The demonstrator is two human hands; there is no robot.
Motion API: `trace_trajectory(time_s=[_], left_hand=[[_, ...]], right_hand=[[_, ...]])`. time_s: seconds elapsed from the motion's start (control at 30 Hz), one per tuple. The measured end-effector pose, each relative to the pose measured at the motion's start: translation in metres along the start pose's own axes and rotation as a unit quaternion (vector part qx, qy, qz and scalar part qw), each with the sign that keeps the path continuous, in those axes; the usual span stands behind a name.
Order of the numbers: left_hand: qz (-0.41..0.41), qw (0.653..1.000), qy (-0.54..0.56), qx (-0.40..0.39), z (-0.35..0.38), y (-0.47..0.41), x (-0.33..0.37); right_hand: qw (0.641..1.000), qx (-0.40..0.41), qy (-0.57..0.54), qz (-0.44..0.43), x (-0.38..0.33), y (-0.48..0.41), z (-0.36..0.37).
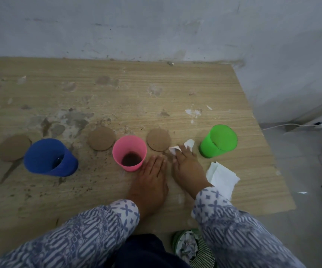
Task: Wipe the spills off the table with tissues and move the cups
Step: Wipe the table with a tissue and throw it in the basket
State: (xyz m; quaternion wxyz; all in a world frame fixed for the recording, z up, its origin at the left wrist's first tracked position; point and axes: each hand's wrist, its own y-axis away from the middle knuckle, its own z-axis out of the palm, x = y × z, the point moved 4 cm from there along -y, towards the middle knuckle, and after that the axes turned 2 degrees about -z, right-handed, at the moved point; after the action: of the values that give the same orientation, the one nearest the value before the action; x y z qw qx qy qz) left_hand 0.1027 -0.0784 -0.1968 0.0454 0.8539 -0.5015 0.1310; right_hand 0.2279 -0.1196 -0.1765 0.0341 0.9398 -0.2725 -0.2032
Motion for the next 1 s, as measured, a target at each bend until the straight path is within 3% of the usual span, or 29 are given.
trace_trajectory(time_s=[0.17,0.4,0.63,0.83,1.0], left_hand=[[0.004,1.000,0.028,0.011,-0.003,0.000,0.002],[0.000,1.000,0.008,-0.010,0.000,-0.001,-0.001],[0.001,0.999,0.036,0.000,0.002,-0.001,0.000],[0.003,1.000,-0.011,-0.004,0.000,-0.001,0.001],[0.003,1.000,0.015,0.006,0.000,-0.001,0.001]], right_hand=[[0.998,-0.009,-0.027,-0.061,-0.008,0.030,0.008],[1.000,0.011,-0.011,0.012,0.009,0.012,0.008],[0.997,-0.015,-0.051,-0.062,-0.007,0.033,0.008],[0.999,0.010,-0.029,0.016,0.011,0.013,-0.001],[0.998,-0.020,-0.039,-0.039,-0.010,0.008,0.002]])
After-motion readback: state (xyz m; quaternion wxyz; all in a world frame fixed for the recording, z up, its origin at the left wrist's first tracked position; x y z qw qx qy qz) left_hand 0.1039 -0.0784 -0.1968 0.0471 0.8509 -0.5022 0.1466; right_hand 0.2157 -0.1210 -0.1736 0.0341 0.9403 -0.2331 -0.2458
